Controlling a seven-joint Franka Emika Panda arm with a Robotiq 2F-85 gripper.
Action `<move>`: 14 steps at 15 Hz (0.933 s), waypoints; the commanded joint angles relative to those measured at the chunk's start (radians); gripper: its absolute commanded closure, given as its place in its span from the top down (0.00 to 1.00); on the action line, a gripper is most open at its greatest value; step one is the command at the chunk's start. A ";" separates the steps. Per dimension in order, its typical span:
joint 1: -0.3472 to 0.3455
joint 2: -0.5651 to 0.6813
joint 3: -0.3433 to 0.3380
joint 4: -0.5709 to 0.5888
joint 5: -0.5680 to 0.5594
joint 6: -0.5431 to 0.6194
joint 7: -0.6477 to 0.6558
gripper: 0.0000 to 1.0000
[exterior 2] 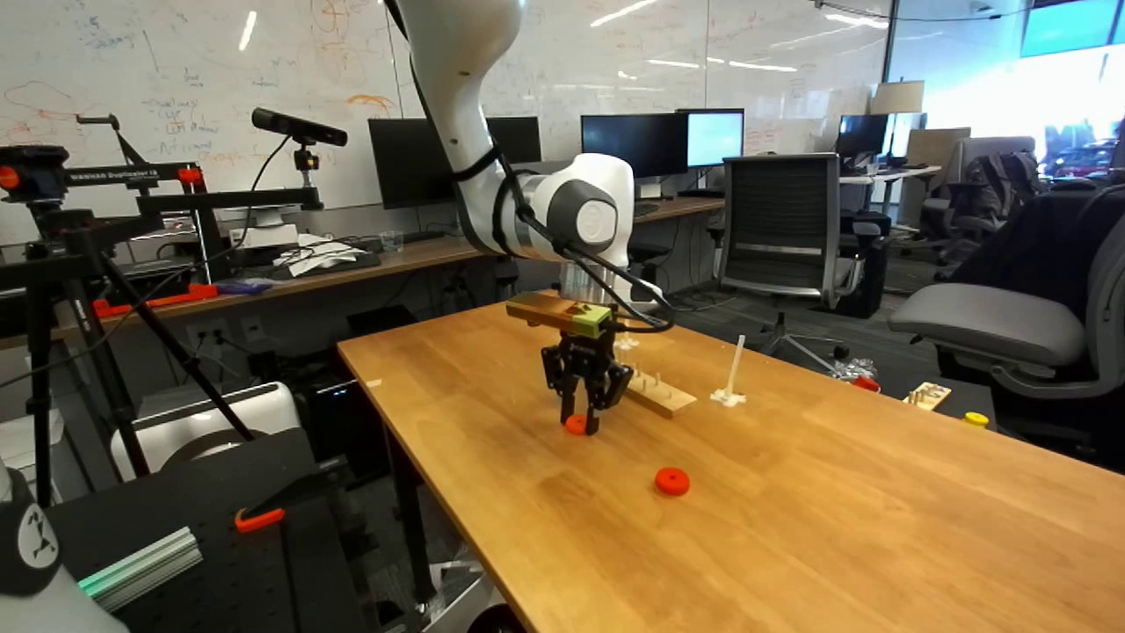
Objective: Pick up the orange ring on the left and place it on the wooden stand
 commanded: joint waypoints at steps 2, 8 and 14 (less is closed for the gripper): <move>-0.012 -0.039 0.021 -0.008 0.046 -0.050 -0.026 0.17; -0.003 -0.080 0.033 0.010 0.085 -0.079 -0.001 0.17; -0.011 -0.082 0.029 0.116 0.150 -0.175 0.018 0.17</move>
